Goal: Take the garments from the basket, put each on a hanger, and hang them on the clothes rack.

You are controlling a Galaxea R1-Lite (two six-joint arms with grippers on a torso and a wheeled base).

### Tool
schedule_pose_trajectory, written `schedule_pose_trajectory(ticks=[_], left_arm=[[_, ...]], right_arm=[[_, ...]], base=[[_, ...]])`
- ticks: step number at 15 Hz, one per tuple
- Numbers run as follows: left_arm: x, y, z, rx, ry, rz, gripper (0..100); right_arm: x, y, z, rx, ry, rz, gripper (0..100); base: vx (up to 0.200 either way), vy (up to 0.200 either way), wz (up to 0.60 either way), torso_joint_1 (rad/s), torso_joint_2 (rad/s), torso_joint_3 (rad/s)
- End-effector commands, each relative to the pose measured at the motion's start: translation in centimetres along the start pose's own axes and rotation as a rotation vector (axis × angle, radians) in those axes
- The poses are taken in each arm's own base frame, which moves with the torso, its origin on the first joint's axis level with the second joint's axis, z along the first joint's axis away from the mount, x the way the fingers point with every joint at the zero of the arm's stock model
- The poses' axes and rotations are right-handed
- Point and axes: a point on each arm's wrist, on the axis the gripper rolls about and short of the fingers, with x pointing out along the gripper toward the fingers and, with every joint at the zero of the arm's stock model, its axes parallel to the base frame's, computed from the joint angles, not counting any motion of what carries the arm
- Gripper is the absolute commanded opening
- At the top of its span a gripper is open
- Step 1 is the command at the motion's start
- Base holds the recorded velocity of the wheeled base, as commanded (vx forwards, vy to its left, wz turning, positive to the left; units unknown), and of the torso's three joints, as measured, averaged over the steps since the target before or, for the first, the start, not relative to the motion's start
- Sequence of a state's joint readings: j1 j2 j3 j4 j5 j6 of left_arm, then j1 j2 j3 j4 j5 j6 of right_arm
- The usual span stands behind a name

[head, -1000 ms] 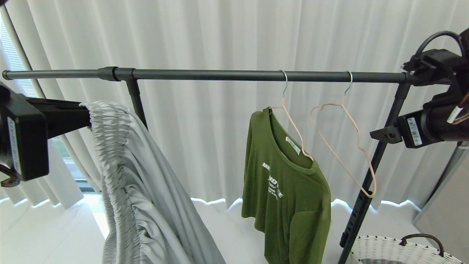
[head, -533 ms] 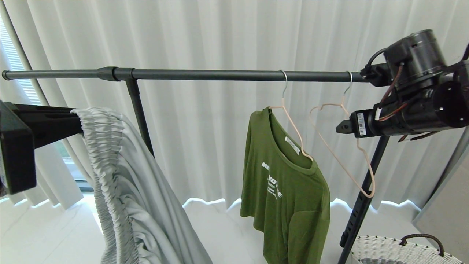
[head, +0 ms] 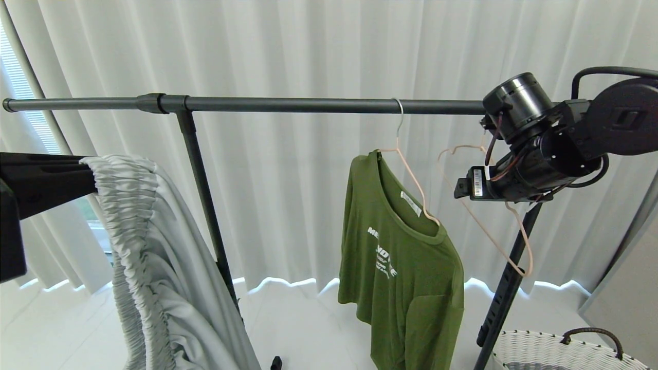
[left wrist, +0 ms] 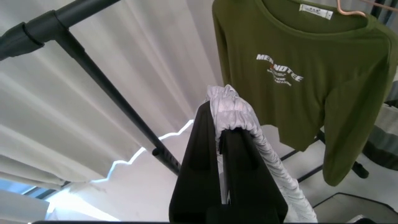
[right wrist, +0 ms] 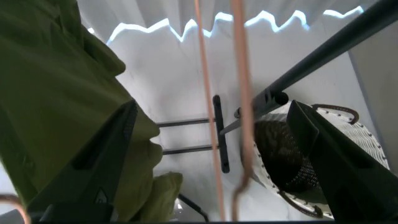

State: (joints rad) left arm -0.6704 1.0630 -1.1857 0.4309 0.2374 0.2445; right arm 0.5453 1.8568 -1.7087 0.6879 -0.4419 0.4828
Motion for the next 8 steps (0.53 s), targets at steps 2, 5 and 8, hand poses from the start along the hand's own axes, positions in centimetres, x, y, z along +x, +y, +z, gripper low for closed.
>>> schedule_pose_trajectory(ticks=[2,5,8], left_arm=[[-0.05,0.01,0.00,-0.001,-0.001,0.001,0],[-0.10,0.03,0.00,-0.001,-0.003,0.001,0],[-0.15,0.04,-0.01,-0.002,-0.004,0.001,0]], right_arm=[[0.64,0.14,-0.07,-0.003,0.014,-0.010,100],[1.06,0.13,-0.15,-0.003,0.023,-0.018,100],[1.18,0.08,-0.23,-0.002,0.029,-0.023,0]], base=[[0.000,0.000,0.00,0.000,0.00,0.000],[0.000,0.000,0.00,0.000,0.00,0.000],[0.000,0.000,0.00,0.000,0.00,0.000]])
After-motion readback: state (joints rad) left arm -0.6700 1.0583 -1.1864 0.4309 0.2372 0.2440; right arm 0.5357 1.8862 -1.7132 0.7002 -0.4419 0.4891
